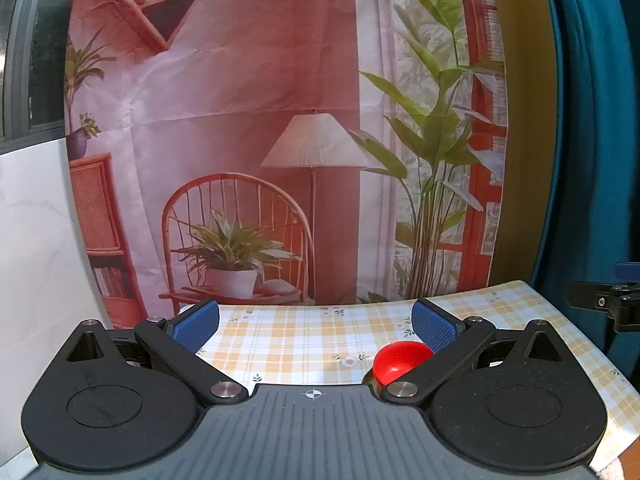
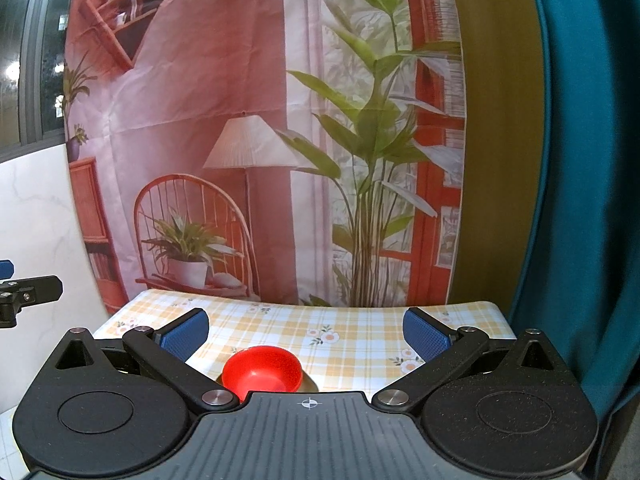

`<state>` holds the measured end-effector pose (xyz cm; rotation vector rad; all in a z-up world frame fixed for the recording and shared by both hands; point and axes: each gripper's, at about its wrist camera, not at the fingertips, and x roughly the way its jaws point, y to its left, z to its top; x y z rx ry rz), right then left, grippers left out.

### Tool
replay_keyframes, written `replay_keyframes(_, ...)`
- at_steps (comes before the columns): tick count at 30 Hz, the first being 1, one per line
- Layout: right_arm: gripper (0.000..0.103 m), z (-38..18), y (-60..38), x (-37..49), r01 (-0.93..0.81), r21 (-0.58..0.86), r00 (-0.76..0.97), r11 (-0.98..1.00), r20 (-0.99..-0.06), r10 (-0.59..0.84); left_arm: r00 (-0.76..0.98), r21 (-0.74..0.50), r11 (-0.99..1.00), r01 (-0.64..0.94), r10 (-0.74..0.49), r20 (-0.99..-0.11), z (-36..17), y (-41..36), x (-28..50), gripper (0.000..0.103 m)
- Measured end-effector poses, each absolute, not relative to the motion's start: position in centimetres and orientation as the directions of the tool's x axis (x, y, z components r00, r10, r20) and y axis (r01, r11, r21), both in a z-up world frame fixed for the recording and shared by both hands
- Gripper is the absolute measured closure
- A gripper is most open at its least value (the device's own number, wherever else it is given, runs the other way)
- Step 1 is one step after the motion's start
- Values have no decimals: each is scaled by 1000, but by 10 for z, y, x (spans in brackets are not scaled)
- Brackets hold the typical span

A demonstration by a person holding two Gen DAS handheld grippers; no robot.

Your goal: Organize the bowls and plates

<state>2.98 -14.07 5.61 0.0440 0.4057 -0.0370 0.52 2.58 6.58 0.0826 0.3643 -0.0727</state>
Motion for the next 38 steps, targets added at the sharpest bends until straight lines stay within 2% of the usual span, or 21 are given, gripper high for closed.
replay_keyframes(38, 0, 53, -140, 30, 46, 37, 915, 998, -401, -27, 929, 62, 993, 96, -67, -365, 62, 26, 2, 0)
